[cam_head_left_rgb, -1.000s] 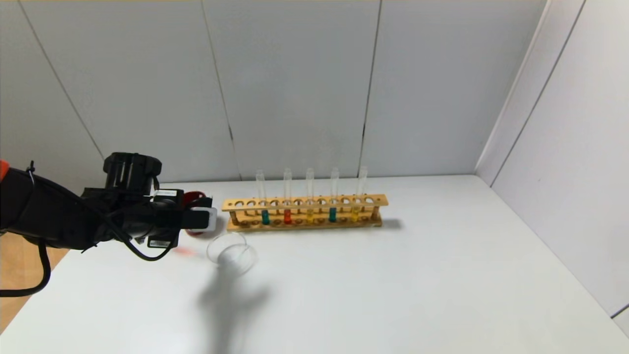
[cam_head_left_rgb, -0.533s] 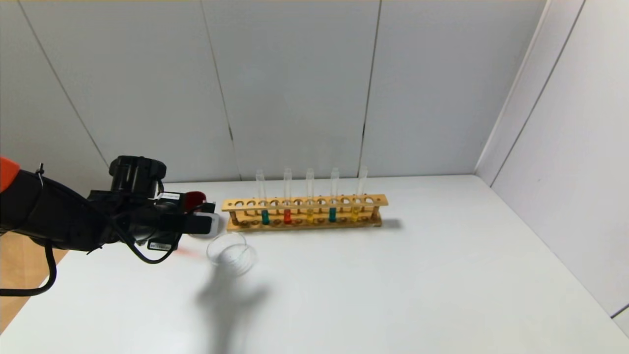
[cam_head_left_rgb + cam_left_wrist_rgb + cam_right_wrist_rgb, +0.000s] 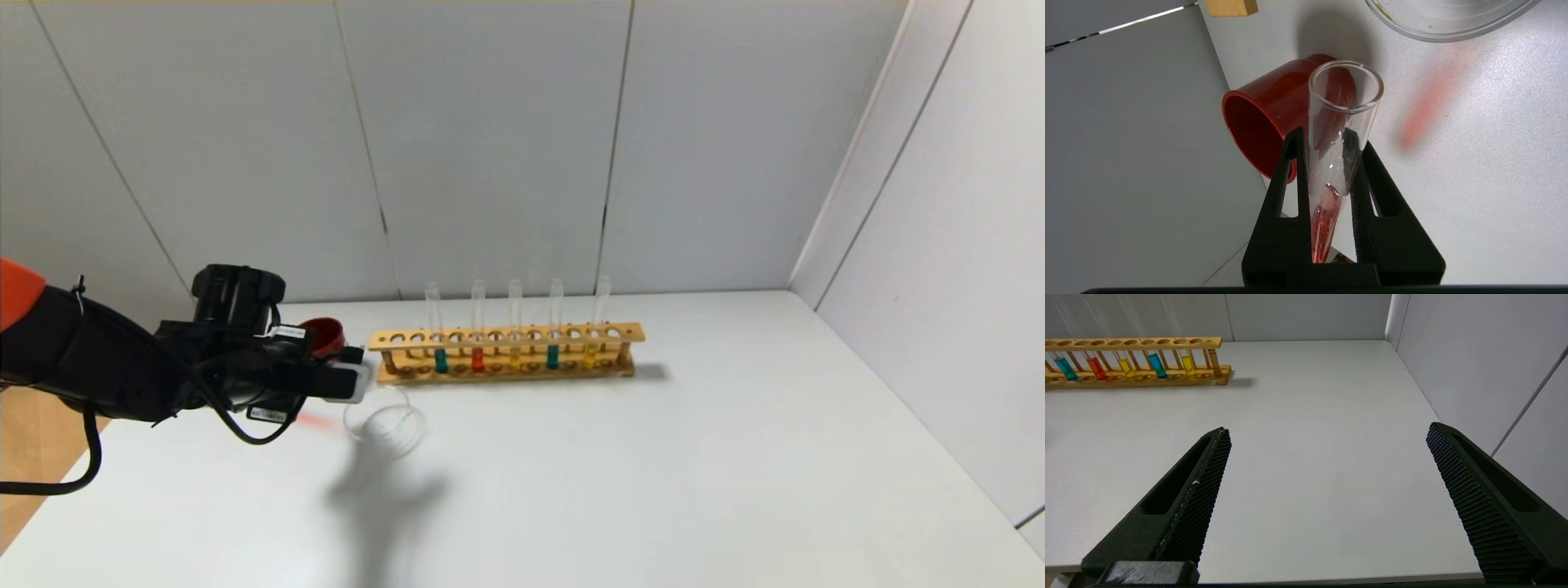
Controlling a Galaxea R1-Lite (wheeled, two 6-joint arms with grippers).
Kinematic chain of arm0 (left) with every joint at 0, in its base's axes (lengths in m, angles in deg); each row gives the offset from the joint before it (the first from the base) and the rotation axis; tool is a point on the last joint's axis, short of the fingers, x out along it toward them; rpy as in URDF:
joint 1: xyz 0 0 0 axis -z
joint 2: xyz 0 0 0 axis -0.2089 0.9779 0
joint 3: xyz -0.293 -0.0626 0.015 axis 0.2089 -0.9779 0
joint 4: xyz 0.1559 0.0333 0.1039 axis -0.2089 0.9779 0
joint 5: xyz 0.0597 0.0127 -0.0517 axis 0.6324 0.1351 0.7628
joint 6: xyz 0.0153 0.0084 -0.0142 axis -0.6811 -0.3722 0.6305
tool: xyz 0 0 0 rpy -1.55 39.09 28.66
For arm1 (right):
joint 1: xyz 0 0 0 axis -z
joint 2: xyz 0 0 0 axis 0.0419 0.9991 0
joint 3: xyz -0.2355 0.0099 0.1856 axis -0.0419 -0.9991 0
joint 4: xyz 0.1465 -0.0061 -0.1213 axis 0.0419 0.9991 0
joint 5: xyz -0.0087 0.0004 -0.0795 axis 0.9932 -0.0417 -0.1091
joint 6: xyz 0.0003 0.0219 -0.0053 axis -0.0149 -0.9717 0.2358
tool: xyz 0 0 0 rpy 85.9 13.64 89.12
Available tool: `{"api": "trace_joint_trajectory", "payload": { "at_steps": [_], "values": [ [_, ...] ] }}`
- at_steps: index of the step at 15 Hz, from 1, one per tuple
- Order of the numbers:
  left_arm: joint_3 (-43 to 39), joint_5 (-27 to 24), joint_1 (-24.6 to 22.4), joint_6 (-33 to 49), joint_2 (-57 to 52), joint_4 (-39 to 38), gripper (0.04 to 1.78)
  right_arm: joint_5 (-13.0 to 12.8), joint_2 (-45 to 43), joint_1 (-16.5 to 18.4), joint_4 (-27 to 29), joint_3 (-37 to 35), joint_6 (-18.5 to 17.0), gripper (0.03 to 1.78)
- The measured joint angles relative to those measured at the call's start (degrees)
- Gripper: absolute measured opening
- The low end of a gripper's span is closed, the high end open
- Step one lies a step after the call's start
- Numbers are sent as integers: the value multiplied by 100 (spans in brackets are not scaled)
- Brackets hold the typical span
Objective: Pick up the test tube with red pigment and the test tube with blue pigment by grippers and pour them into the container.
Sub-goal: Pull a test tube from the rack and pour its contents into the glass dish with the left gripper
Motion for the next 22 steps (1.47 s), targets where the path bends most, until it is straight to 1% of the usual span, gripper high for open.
{"api": "trace_joint_trajectory", "payload": {
  "at_steps": [7,11,15,18,22],
  "values": [
    [2,49,46,-11,124,-17,33,-2,0,0,0,0,0,175],
    [7,93,20,-274,135,-20,33,-2,0,0,-2,0,0,175],
    [7,101,27,-304,178,-24,33,0,0,0,0,0,0,175],
    [-6,363,28,-461,187,-24,33,-2,0,0,0,0,0,175],
    [-4,411,46,-497,197,-24,33,0,0,0,0,0,0,175]
  ]
}}
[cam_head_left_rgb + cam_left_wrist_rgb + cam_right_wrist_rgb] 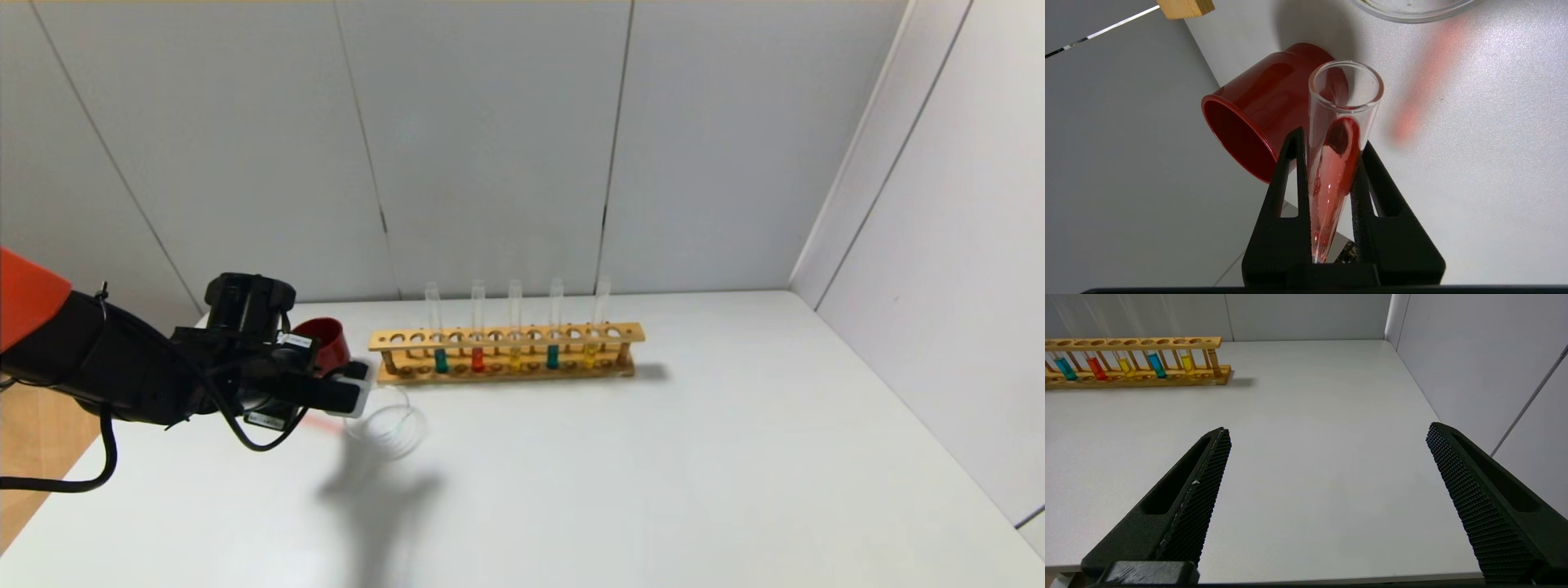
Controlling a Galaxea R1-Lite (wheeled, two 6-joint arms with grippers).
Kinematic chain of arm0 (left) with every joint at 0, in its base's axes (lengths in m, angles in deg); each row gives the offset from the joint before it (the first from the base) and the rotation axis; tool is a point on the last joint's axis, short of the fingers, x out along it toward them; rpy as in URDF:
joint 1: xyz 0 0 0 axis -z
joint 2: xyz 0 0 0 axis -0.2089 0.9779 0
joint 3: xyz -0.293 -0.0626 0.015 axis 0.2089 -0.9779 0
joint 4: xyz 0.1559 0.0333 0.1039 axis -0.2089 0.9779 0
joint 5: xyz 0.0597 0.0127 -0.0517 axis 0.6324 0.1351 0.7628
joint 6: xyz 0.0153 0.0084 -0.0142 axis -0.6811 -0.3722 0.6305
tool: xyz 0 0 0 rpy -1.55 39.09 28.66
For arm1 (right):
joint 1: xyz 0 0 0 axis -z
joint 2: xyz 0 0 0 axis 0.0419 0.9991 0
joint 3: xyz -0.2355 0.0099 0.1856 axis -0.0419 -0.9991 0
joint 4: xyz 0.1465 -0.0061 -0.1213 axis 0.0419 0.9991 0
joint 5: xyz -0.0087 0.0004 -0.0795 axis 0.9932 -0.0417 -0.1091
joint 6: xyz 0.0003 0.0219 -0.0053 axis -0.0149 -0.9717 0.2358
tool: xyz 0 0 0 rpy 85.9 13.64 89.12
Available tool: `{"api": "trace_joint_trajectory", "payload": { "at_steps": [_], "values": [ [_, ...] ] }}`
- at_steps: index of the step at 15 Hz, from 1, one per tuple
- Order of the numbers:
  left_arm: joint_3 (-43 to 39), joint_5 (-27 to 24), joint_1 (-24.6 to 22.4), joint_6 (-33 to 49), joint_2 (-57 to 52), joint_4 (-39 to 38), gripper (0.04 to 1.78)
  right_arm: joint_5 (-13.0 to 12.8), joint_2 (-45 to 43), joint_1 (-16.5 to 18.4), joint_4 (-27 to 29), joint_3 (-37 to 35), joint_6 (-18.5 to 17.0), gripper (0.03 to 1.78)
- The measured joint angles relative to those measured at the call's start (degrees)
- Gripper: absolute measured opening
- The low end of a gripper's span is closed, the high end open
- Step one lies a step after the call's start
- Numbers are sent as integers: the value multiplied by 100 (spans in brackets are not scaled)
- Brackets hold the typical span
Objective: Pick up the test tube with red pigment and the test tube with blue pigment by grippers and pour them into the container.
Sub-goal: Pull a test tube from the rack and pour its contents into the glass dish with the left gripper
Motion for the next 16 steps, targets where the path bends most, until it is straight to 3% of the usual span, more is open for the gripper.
{"api": "trace_joint_trajectory", "payload": {
  "at_steps": [16],
  "values": [
    [67,127,207,-22,345,-455,33,-2,0,0,0,0,1,175]
  ]
}}
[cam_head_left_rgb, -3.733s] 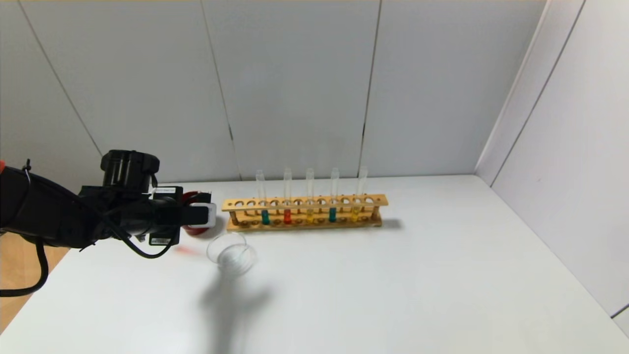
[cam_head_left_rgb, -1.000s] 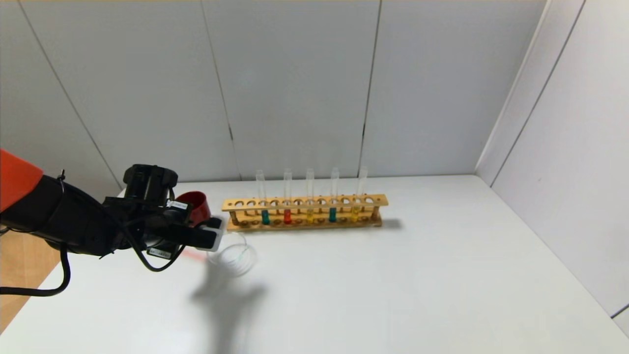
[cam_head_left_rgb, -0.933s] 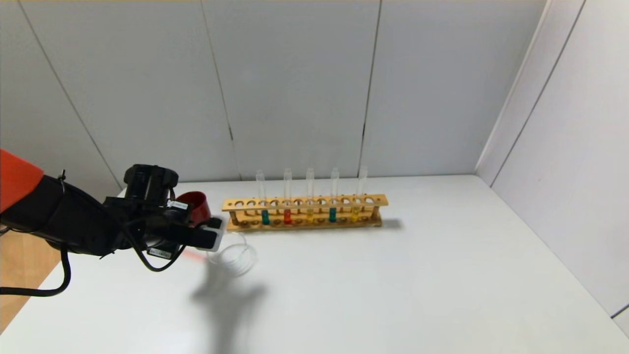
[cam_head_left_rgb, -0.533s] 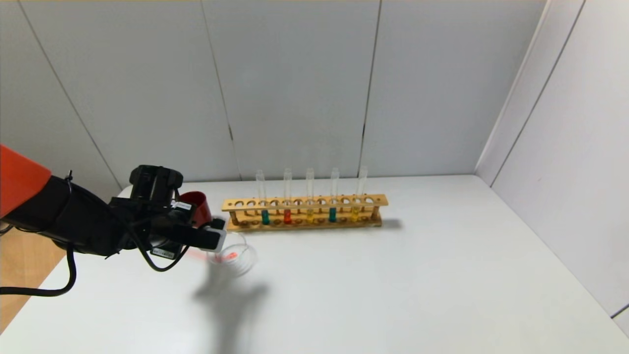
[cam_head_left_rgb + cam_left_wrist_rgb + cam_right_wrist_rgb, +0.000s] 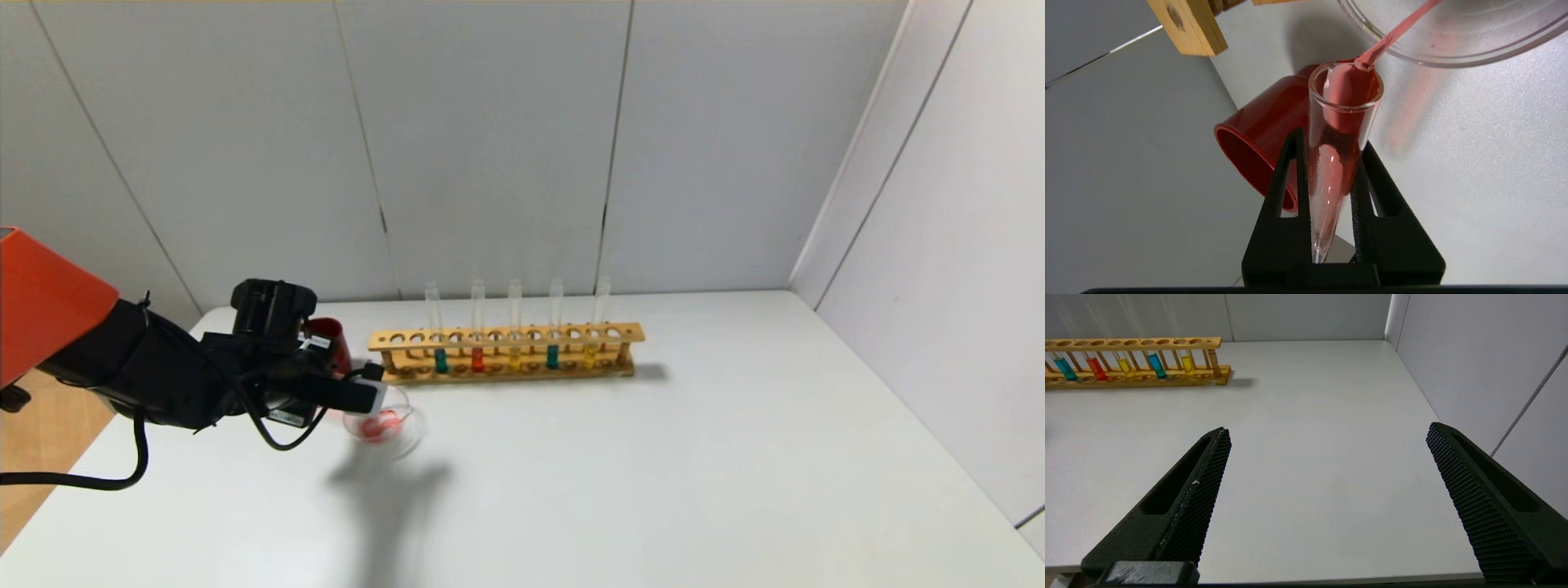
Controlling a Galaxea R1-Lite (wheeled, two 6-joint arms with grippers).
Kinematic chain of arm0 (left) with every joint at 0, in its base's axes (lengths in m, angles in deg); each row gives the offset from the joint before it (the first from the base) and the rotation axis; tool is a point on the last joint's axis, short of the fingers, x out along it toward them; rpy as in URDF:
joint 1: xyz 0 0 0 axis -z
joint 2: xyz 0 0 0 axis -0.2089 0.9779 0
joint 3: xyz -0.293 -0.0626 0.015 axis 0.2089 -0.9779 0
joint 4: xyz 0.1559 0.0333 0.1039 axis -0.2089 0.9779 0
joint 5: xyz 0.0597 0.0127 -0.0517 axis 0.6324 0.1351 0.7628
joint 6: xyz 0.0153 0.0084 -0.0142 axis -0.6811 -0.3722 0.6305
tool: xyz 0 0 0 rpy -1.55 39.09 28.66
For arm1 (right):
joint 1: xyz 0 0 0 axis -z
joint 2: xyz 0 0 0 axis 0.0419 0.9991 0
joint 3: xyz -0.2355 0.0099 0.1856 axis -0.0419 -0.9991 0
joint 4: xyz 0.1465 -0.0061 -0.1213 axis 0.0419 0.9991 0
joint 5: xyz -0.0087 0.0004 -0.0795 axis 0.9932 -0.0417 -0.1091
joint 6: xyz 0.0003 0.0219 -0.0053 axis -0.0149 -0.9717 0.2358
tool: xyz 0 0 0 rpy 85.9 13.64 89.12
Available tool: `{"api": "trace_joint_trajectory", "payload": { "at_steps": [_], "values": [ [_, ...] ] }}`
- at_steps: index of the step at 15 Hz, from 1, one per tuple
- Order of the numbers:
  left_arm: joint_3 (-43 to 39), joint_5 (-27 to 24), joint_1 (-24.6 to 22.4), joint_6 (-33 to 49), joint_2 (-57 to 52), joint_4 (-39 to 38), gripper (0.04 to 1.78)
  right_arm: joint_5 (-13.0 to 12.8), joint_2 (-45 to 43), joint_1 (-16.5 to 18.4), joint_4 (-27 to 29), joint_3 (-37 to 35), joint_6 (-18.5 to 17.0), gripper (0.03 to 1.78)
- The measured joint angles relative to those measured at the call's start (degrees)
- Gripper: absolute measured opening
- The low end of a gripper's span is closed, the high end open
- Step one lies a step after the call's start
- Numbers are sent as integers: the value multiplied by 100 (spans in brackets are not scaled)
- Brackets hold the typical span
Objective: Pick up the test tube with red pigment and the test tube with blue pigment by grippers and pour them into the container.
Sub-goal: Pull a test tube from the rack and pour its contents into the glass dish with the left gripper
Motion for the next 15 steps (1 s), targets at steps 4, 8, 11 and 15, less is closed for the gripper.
{"api": "trace_joint_trajectory", "payload": {
  "at_steps": [4,8,11,15],
  "values": [
    [-17,7,41,-22,0,-1,33,0,0,0,0,0,-1,175],
    [-21,165,166,-168,-11,0,33,0,0,0,-2,0,-1,175],
    [-4,272,207,-197,-13,-1,33,2,0,0,0,0,0,175],
    [-4,313,258,-350,-22,-9,33,0,0,0,0,0,-1,175]
  ]
}}
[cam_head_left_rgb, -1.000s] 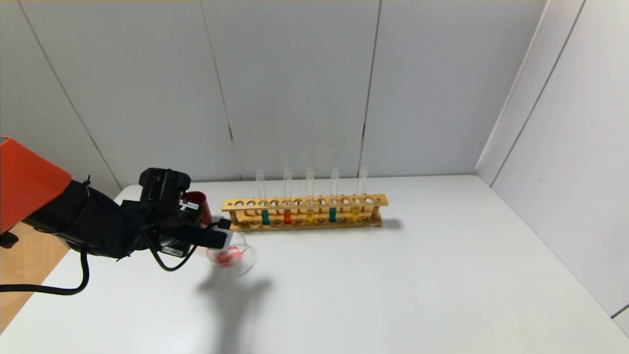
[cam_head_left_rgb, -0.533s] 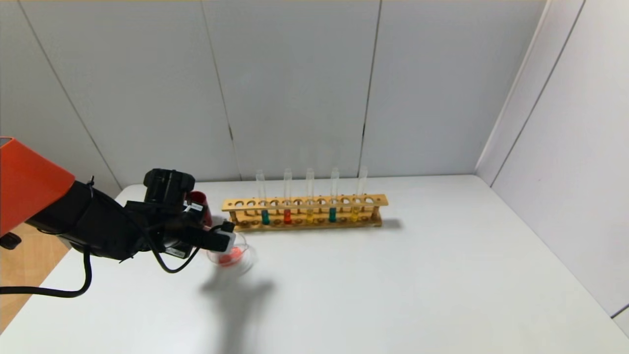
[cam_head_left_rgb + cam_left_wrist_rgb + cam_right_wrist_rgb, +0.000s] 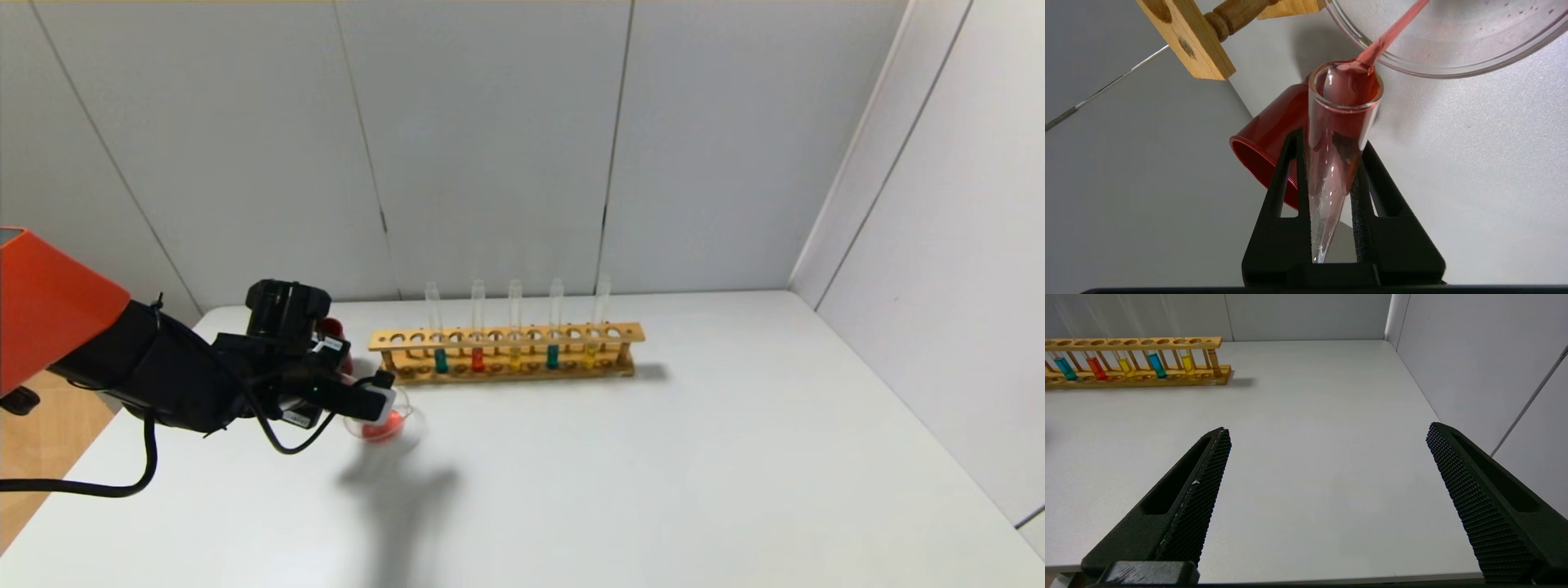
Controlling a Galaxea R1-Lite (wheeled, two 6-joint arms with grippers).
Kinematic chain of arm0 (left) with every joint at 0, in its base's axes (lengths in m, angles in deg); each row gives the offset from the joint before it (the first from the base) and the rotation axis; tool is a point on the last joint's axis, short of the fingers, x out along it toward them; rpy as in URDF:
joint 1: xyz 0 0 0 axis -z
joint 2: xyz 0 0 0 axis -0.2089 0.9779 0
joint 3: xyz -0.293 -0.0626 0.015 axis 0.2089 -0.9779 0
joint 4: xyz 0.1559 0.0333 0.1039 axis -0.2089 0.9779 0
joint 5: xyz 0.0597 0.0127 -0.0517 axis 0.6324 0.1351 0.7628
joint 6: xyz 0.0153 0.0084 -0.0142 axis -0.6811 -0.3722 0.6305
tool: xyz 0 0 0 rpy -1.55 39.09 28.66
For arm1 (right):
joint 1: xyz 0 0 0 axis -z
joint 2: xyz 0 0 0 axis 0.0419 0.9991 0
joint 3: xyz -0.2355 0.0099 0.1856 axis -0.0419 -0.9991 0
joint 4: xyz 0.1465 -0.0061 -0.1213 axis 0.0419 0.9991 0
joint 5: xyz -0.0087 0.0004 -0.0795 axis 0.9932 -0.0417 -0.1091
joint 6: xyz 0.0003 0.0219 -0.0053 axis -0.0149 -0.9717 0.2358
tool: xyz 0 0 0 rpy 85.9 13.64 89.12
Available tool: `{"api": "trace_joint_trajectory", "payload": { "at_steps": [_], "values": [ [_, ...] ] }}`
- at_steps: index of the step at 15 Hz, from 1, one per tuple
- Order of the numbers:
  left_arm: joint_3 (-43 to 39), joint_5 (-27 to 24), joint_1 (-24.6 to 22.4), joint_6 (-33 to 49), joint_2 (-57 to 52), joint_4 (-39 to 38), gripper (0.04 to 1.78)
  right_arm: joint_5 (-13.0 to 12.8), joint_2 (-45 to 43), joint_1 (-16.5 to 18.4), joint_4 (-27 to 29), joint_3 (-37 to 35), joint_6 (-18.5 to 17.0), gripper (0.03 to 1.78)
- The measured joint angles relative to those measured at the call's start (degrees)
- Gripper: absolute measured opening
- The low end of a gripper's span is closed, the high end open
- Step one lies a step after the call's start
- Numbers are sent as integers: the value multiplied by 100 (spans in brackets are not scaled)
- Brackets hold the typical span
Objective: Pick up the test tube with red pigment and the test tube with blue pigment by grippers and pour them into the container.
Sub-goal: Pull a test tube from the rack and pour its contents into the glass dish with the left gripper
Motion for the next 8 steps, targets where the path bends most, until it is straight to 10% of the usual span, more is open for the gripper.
{"api": "trace_joint_trajectory", "payload": {
  "at_steps": [8],
  "values": [
    [11,277,89,-182,-16,0,33,0,0,0,0,0,0,175]
  ]
}}
